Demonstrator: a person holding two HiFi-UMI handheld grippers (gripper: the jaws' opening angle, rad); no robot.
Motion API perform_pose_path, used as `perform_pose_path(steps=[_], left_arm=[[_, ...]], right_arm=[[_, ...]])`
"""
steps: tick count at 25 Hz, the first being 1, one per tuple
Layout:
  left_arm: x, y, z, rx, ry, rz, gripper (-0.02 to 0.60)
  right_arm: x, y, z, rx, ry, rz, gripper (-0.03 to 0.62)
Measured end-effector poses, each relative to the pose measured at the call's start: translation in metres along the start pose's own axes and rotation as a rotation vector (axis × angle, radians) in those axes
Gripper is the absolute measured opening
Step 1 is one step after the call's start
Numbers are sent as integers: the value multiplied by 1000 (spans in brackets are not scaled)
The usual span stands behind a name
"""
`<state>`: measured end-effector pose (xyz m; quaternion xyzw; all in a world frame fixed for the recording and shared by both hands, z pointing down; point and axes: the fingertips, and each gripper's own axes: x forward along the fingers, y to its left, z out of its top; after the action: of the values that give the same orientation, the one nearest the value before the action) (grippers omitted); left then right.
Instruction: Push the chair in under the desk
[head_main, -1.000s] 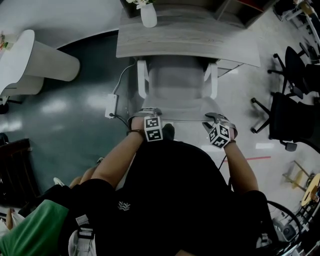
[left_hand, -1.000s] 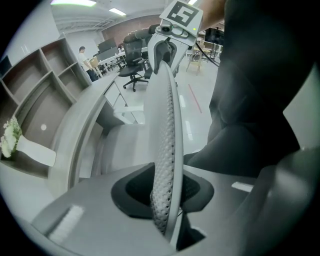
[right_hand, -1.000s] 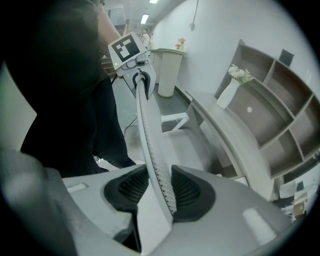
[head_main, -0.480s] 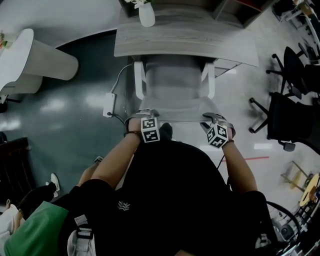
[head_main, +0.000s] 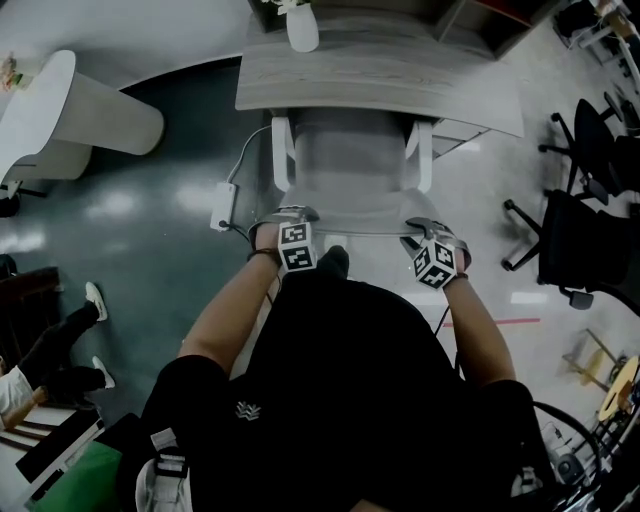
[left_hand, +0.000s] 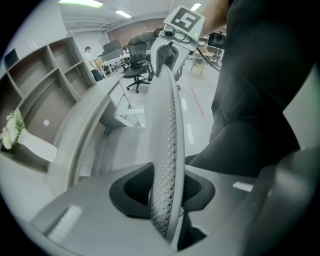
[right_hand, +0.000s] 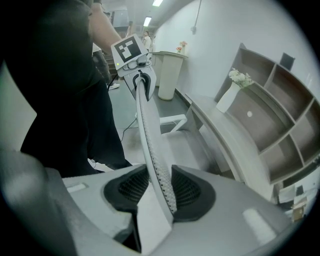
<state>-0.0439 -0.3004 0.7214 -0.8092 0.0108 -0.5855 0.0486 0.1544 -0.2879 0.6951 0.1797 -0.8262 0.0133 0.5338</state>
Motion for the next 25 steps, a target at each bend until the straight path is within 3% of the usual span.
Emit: perform_pose_path(steps=[25], left_arm=[[-1, -6, -4, 48, -15, -26, 112]], right_arm=[[-3, 16, 2, 76, 17, 11, 144]])
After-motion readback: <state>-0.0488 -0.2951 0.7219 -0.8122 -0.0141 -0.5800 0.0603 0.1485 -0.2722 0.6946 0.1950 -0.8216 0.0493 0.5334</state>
